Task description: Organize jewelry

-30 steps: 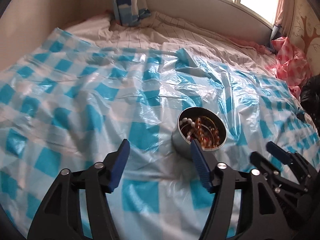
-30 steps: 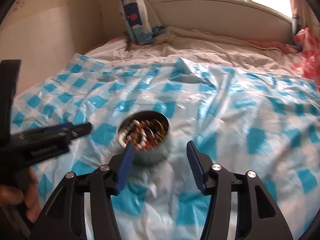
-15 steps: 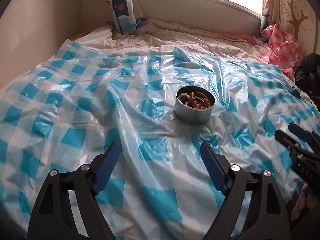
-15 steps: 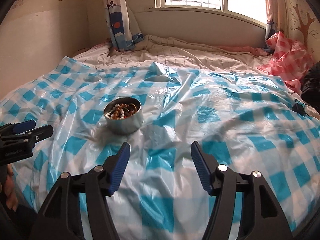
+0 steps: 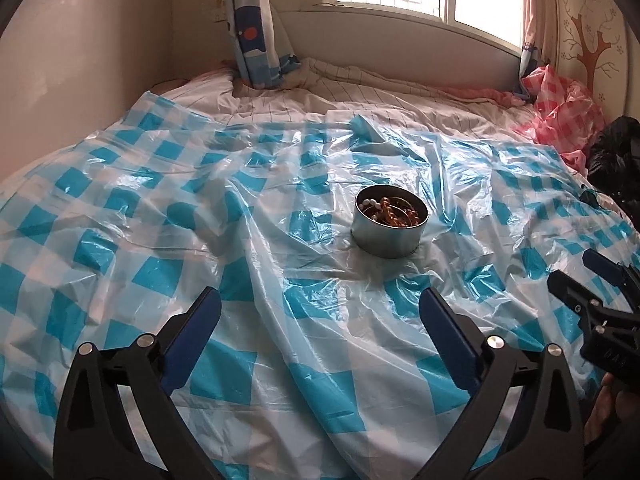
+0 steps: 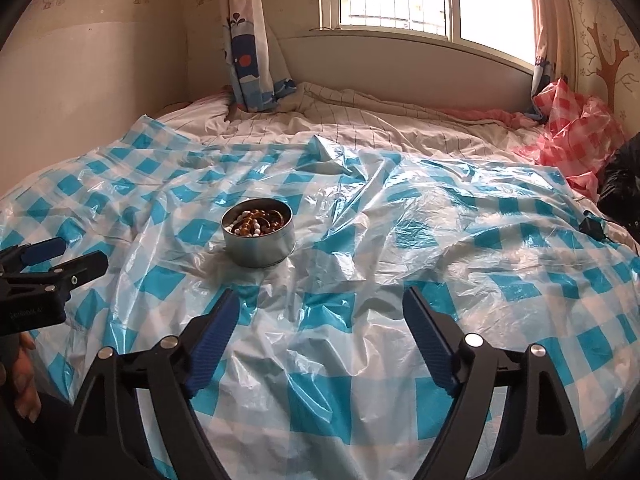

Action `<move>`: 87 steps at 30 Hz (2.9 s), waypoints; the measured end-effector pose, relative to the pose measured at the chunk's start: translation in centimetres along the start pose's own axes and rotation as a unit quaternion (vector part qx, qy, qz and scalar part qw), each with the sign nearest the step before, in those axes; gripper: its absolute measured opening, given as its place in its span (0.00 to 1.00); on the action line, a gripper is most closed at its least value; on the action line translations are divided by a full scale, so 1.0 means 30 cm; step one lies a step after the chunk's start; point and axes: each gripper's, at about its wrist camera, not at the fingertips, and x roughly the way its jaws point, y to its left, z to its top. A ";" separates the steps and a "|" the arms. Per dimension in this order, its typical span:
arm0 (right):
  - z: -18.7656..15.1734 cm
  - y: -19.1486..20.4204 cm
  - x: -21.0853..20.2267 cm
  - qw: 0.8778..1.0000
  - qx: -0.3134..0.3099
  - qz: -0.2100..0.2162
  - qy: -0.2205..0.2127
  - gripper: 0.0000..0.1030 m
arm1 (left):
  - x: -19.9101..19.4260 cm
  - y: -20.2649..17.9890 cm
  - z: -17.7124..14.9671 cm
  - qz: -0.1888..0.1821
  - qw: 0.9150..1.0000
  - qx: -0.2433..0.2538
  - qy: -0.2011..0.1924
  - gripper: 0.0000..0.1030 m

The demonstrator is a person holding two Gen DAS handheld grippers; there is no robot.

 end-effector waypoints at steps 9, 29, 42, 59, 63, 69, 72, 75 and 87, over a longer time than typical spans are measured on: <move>-0.001 -0.038 0.010 1.000 0.027 0.003 0.007 0.84 | 0.029 0.027 -0.005 0.007 1.000 -0.019 0.018 0.93; -0.004 -0.033 0.008 1.000 0.016 0.000 0.006 0.93 | 0.029 -0.004 -0.014 0.013 1.000 0.004 0.016 0.93; -0.007 -0.033 0.010 1.000 0.012 -0.002 0.007 0.93 | 0.029 -0.004 -0.014 0.014 1.000 0.004 0.016 0.93; -0.005 -0.030 0.011 1.000 0.011 -0.002 0.008 0.93 | 0.027 -0.005 -0.013 0.015 1.000 0.004 0.016 0.93; -0.006 -0.031 0.011 1.000 0.011 -0.002 0.008 0.93 | 0.027 -0.006 -0.013 0.015 1.000 0.004 0.016 0.93; -0.005 -0.030 0.010 1.000 0.011 -0.002 0.008 0.93 | 0.027 -0.005 -0.013 0.015 1.000 0.005 0.015 0.93; -0.005 -0.029 0.011 1.000 0.011 -0.002 0.008 0.93 | 0.027 -0.005 -0.013 0.015 1.000 0.005 0.015 0.93; -0.004 -0.027 0.011 1.000 0.011 -0.002 0.008 0.93 | 0.026 -0.005 -0.013 0.016 1.000 0.005 0.015 0.93; -0.004 -0.026 0.011 1.000 0.010 -0.002 0.008 0.93 | 0.024 -0.009 -0.012 0.017 1.000 0.007 0.014 0.93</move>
